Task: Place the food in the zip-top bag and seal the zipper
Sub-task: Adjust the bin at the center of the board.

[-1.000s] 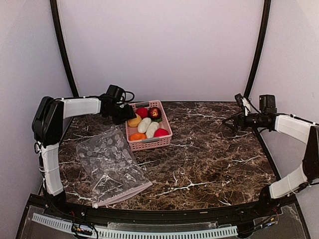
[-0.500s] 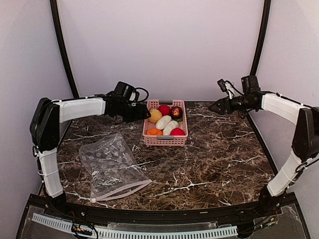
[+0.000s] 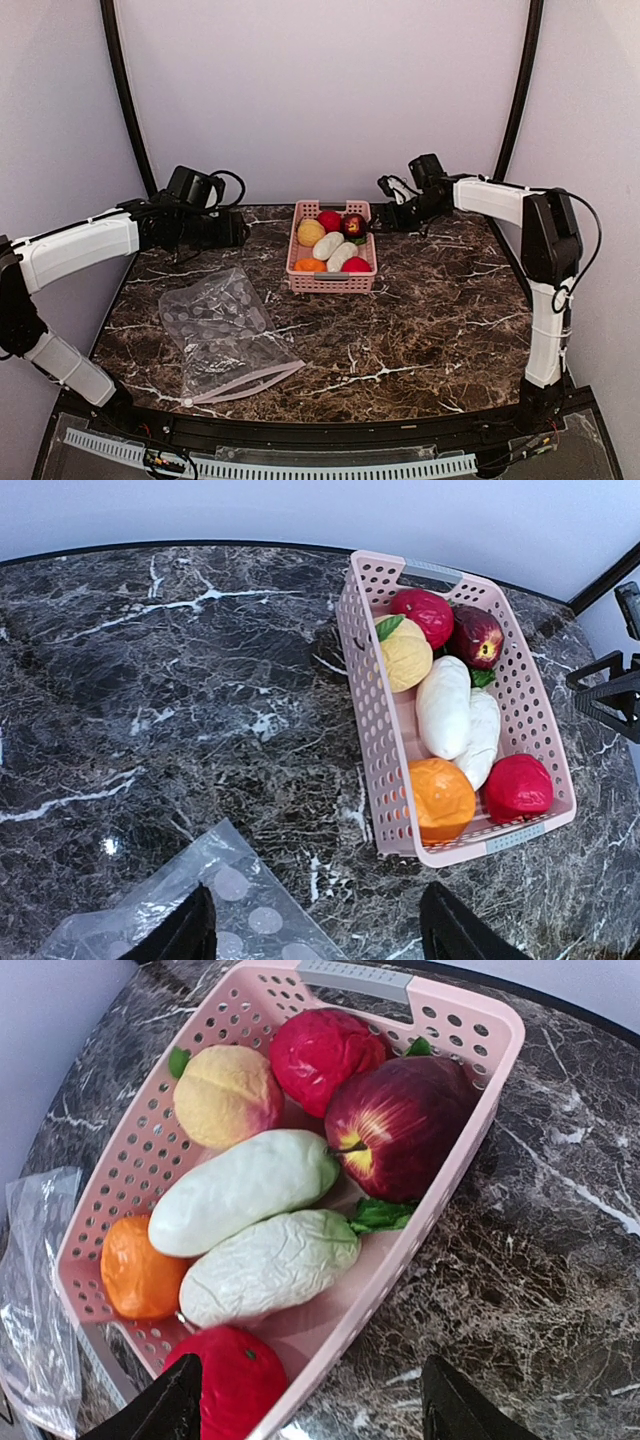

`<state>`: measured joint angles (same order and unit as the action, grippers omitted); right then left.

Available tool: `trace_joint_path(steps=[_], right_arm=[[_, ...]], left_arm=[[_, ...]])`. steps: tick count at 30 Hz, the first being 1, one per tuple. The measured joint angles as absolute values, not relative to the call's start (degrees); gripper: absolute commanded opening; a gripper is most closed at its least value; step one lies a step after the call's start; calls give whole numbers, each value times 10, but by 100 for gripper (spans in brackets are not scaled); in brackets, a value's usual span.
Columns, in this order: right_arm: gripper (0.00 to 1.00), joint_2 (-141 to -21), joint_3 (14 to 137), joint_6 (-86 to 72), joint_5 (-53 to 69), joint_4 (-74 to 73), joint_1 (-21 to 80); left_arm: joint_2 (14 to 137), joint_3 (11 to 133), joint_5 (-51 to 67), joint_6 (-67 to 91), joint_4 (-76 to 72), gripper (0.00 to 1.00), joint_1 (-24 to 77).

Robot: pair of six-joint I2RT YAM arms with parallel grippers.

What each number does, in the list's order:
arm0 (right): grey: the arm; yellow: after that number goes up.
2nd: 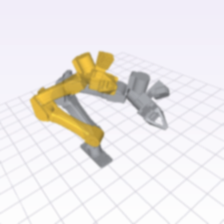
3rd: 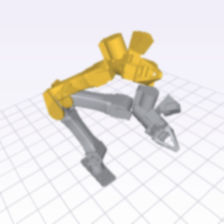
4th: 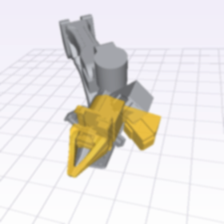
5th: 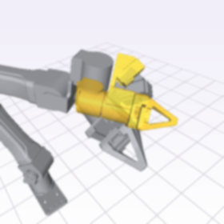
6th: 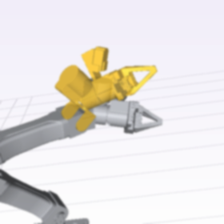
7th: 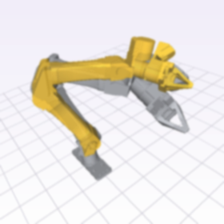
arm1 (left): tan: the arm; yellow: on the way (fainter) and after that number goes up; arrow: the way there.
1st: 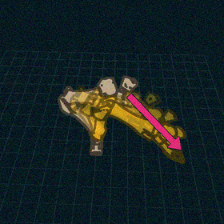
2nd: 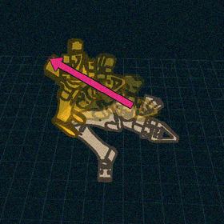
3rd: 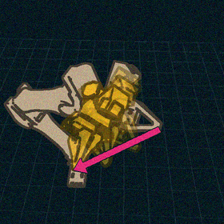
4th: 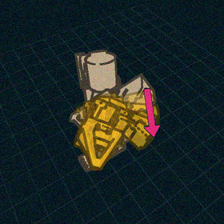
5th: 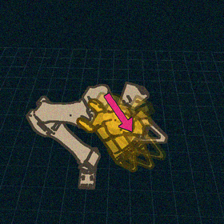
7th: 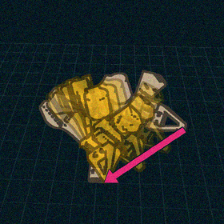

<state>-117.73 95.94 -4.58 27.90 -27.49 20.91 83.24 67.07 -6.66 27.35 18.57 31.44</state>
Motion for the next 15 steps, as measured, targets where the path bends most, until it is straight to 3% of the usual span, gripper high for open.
trace_joint_path(steps=[10, 15], right_arm=[[34, -1288, 1081, -142, 168, -337, 249], [6, -1294, 1094, -175, 121, -359, 256]], left_arm=[[806, 653, -93, 274, 203, 69, 314], [807, 650, -93, 275, 203, 69, 314]])
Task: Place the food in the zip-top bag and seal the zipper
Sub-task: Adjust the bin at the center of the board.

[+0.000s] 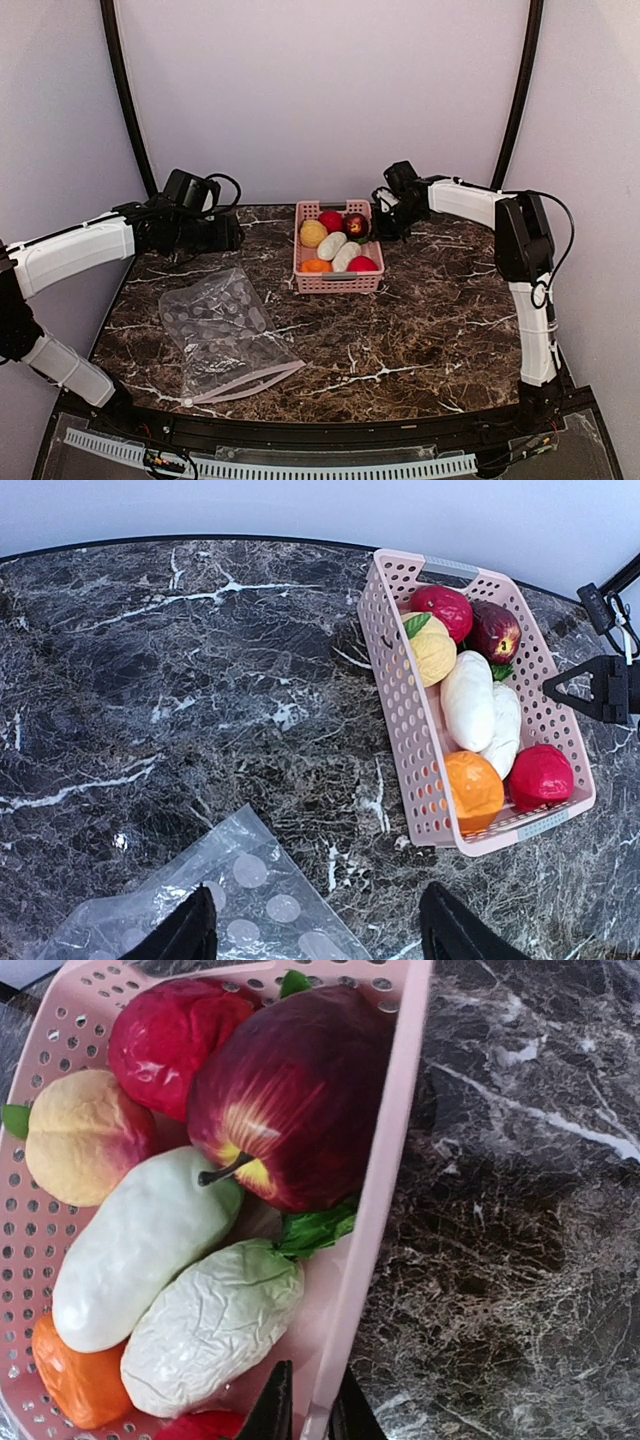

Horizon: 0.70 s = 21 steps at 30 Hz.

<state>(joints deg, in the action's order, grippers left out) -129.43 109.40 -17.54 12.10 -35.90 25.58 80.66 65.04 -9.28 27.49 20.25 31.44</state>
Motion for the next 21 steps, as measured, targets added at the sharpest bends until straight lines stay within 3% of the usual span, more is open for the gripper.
trace_joint_path(steps=[3, 10, 21], right_arm=[[0, -1292, 1098, -201, 86, -365, 260], [0, -1242, 1032, -207, 40, -372, 253], [0, -1107, 877, -161, 19, -386, 121]], left_arm=[[807, 643, -93, 277, 203, 68, 314], [798, 622, -93, 284, 202, 68, 314], [755, 593, -53, 257, 211, 72, 321]])
